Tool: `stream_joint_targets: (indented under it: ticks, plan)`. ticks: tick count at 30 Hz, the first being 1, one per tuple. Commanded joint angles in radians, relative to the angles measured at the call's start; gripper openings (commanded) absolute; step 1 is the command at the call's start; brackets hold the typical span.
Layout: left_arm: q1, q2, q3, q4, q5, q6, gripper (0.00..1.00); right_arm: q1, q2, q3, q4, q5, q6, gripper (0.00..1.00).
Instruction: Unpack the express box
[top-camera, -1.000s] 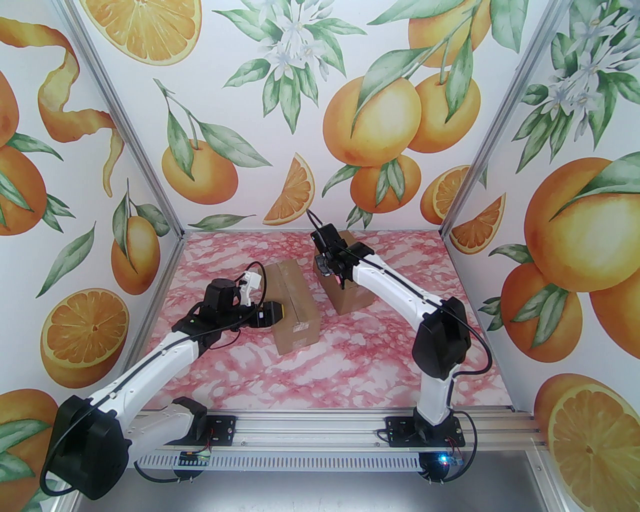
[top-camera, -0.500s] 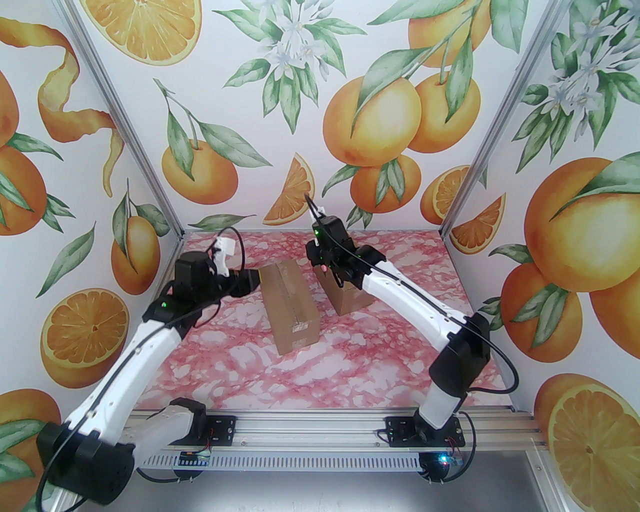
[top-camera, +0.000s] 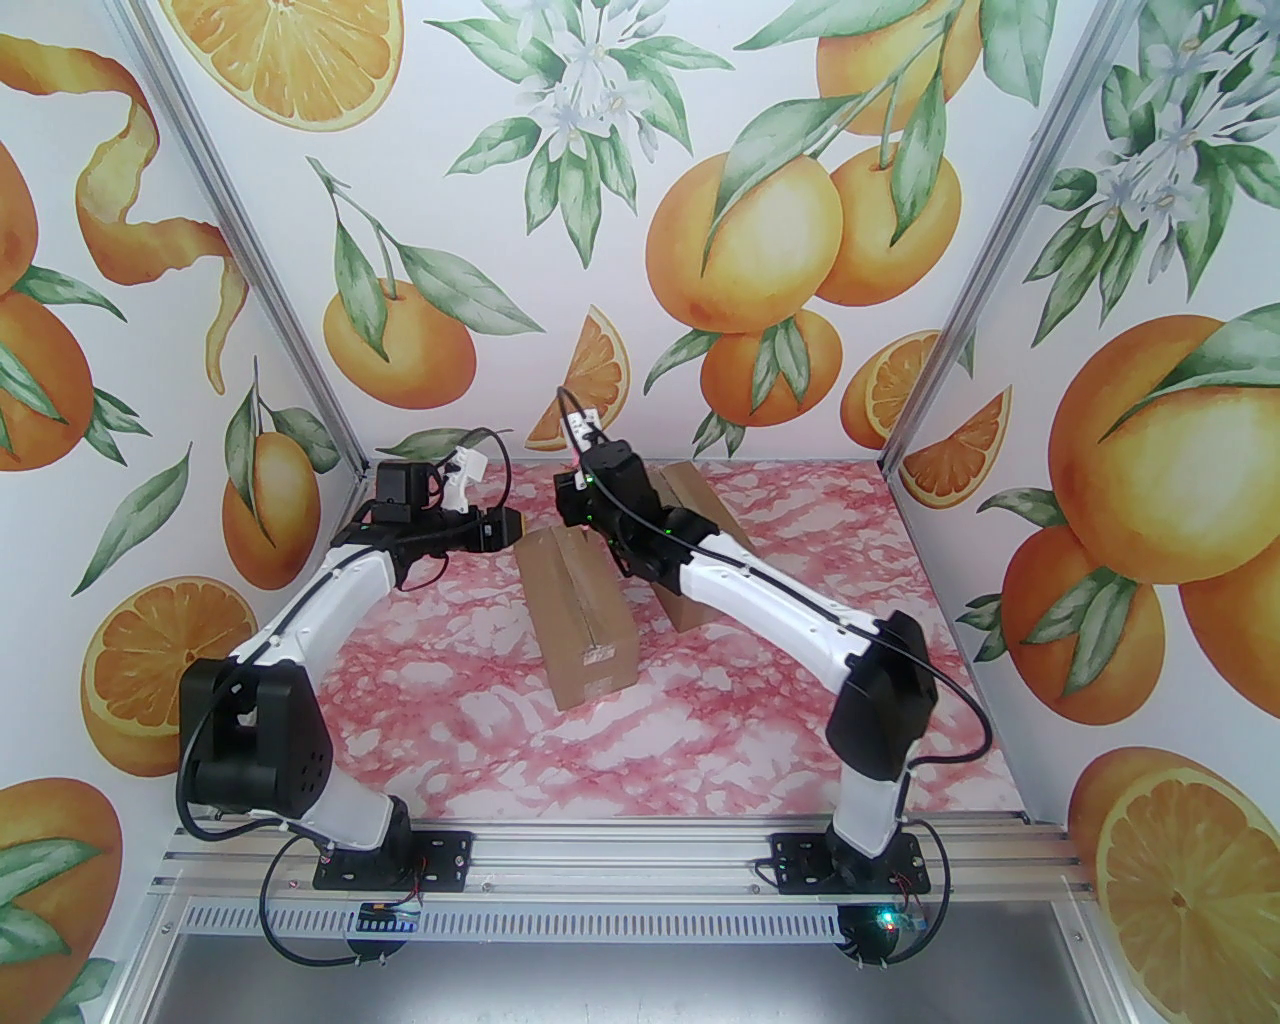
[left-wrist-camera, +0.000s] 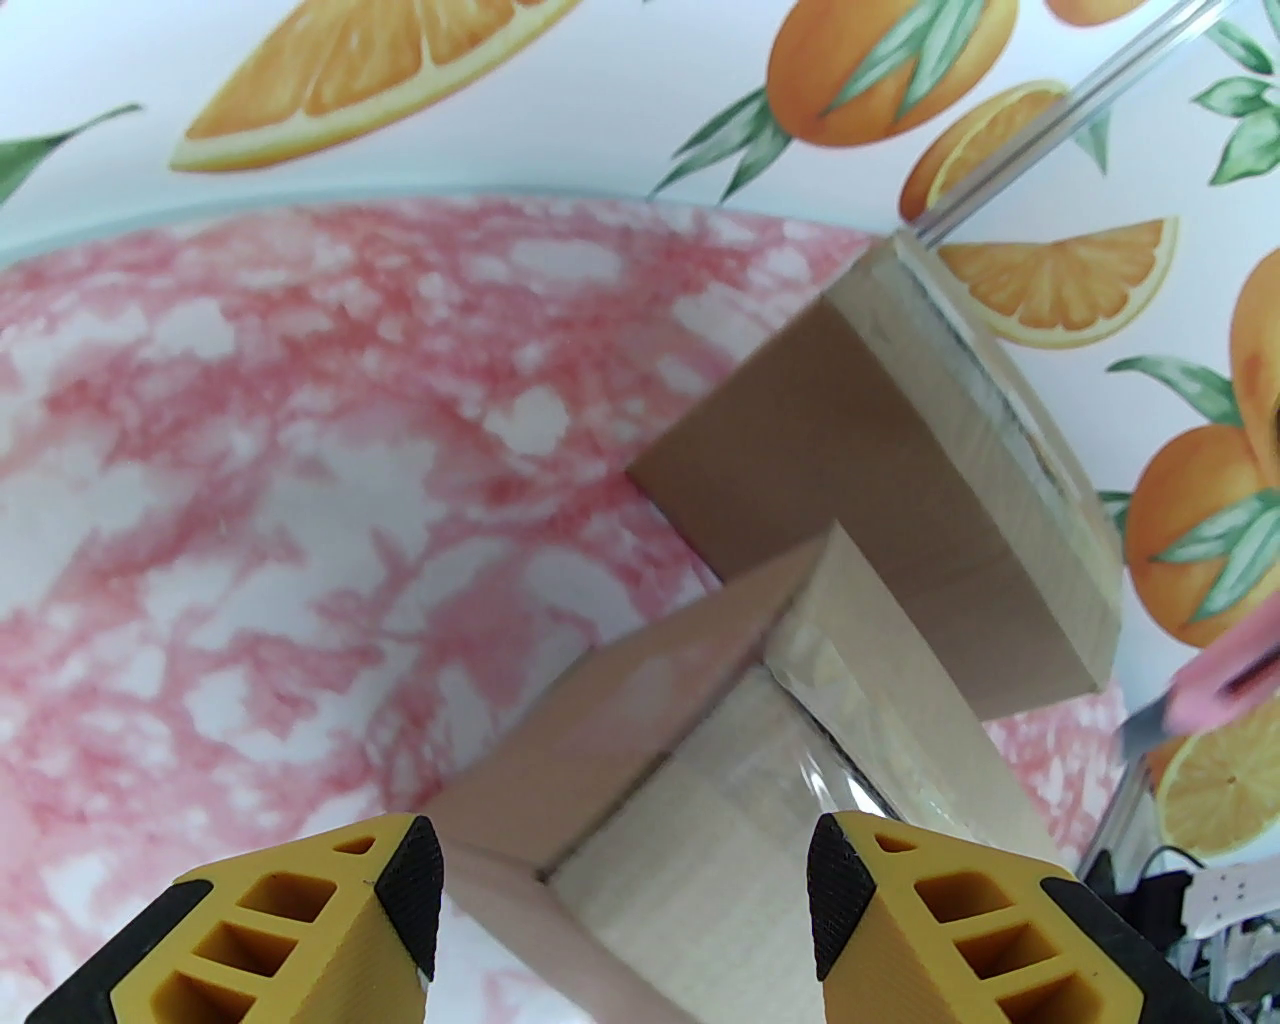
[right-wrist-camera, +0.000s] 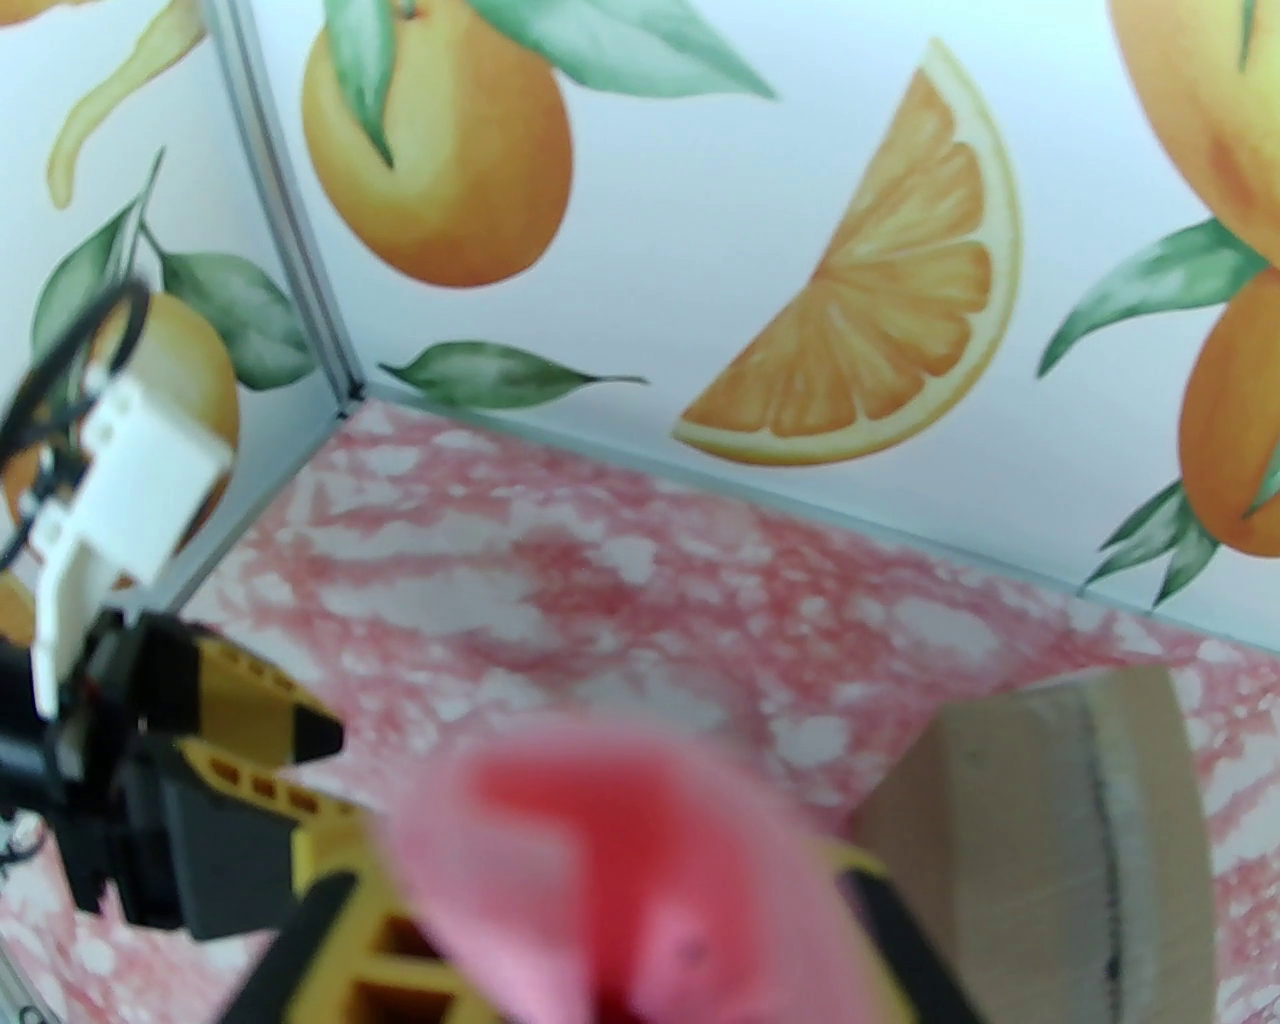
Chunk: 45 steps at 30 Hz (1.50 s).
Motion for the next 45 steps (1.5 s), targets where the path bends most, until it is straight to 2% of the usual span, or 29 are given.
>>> stream_joint_targets:
  ticks: [1, 7, 13, 25, 33, 40, 45]
  plan:
    - [0.000, 0.042, 0.042, 0.037, 0.123, 0.026, 0.64, 0.016, 0.024, 0.047, 0.054, 0.044, 0.016, 0.00]
    - [-0.001, 0.032, -0.019, 0.110, 0.176, 0.036, 0.71, 0.016, 0.023, 0.044, 0.037, 0.062, 0.048, 0.00]
    - [-0.005, 0.054, -0.031, 0.075, 0.202, 0.042, 0.72, 0.014, 0.014, 0.051, 0.007, 0.082, 0.049, 0.00]
    - [-0.012, 0.004, -0.119, 0.063, 0.197, 0.036, 0.72, -0.003, -0.010, 0.063, -0.028, 0.099, 0.046, 0.00]
    - [-0.037, -0.101, -0.226, 0.043, 0.132, -0.022, 0.72, -0.004, -0.022, 0.045, -0.045, 0.073, 0.048, 0.00]
    - [-0.036, -0.151, -0.230, 0.029, 0.085, -0.007, 0.72, 0.007, -0.036, -0.066, 0.171, -0.041, 0.027, 0.00]
    - [-0.020, -0.104, -0.169, -0.026, 0.108, 0.052, 0.66, 0.026, -0.059, -0.217, 0.405, -0.060, -0.025, 0.00]
